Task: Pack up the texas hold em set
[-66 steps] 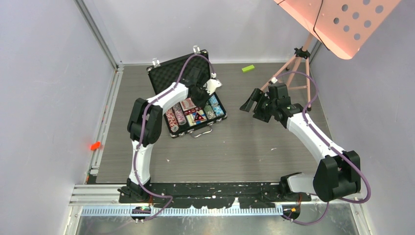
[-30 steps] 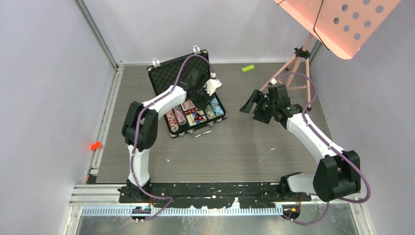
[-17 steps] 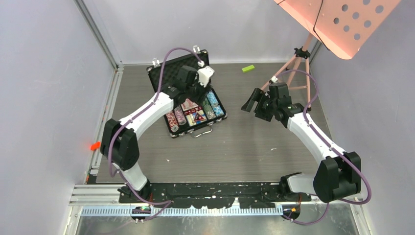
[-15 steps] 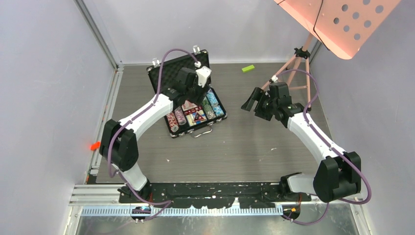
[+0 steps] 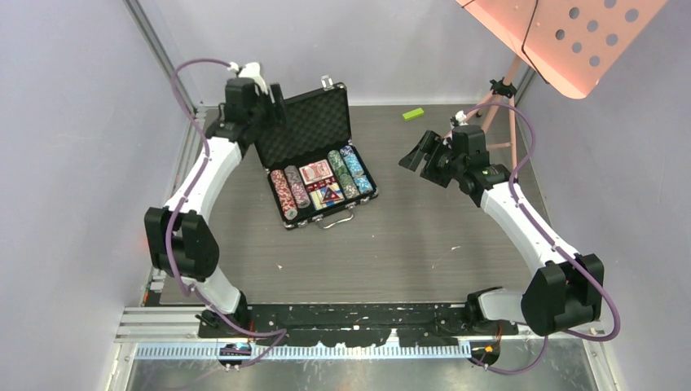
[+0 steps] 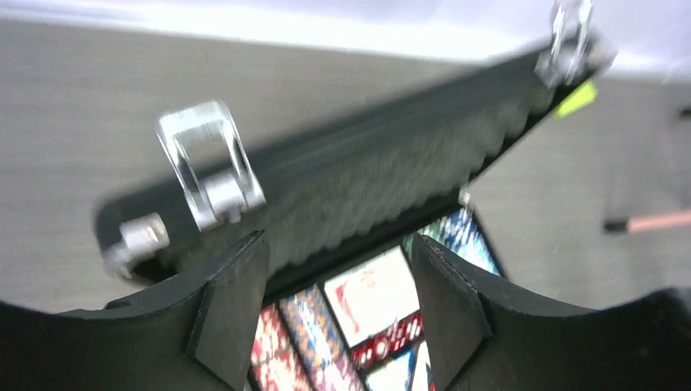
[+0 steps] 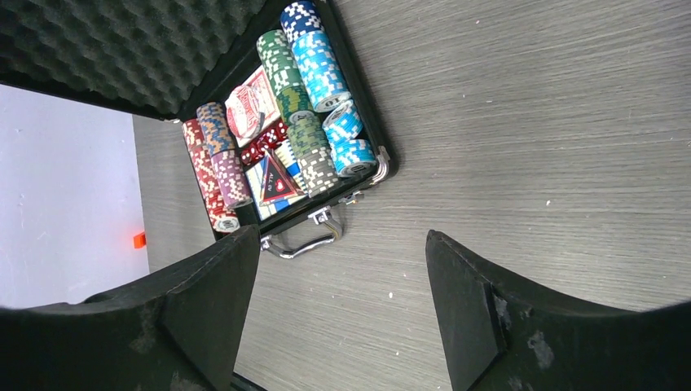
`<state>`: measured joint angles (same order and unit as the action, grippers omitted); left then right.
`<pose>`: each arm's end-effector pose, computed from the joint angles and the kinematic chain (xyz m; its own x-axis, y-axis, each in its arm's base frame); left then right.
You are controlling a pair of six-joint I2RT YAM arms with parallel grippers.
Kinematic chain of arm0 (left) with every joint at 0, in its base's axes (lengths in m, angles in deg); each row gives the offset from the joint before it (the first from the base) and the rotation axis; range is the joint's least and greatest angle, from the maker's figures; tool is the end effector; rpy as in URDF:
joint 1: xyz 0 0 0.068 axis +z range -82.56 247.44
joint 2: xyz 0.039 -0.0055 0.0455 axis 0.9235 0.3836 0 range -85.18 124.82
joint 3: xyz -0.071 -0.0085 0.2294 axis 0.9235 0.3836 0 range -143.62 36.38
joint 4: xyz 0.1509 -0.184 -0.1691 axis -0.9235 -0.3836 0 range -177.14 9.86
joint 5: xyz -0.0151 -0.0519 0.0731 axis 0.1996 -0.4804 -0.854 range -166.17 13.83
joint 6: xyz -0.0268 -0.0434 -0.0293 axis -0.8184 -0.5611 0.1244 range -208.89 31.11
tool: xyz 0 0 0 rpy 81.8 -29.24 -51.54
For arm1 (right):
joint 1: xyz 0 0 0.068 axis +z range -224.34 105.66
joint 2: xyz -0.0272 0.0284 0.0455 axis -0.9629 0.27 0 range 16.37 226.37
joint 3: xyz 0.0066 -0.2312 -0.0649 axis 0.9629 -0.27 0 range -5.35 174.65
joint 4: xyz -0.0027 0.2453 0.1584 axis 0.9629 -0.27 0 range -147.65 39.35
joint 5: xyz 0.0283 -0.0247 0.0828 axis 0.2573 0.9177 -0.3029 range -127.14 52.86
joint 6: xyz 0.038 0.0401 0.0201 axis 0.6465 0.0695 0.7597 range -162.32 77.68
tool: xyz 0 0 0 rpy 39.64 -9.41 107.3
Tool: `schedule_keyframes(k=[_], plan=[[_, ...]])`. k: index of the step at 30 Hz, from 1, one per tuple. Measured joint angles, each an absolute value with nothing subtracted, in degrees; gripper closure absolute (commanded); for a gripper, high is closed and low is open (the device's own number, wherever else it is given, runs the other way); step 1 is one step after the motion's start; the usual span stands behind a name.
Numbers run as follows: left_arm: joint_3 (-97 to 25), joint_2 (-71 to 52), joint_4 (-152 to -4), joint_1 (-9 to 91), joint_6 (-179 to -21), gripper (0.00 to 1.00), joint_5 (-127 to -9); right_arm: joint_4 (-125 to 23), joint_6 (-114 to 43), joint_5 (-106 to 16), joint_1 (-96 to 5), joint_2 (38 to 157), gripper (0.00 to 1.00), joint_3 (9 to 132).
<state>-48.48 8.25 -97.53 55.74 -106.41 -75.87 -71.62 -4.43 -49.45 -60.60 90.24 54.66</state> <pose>0.4130 -0.0858 0.3103 -0.4711 -0.2098 -0.8568 0.0687 0.9596 -0.2728 0.3229 0.0882 0.2603 -0.6847 0.4504 -0.5729 0.0236 0.7994 0.6003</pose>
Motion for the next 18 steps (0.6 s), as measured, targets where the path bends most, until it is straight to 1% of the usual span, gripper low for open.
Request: schedule_keyframes(k=[5, 11, 13, 15, 16, 18], plan=[[-59.8, 13.8, -97.4, 57.9, -109.4, 0.39, -73.5, -72.0, -4.4, -49.5, -60.6, 90.2, 0.20, 54.7], [-67.0, 20.7, -96.7, 58.3, -112.1, 0.46, -70.1, -72.2, -4.4, -49.5, -60.6, 90.2, 0.20, 54.7], [-71.2, 24.4, -97.5, 58.3, -112.7, 0.51, -69.6, -72.2, -4.4, -49.5, -60.6, 90.2, 0.21, 54.7], [-74.1, 27.3, -98.0, 58.4, -112.8, 0.60, -69.3, -72.2, -4.4, -49.6, -60.6, 90.2, 0.21, 54.7], [-76.1, 28.9, -99.0, 58.4, -112.9, 0.66, -69.1, -72.2, -4.4, -49.7, -60.6, 90.2, 0.21, 54.7], [-80.8, 32.5, -101.8, 58.5, -113.1, 0.85, -68.2, -72.2, -4.4, -49.7, -60.6, 90.2, 0.20, 54.7]])
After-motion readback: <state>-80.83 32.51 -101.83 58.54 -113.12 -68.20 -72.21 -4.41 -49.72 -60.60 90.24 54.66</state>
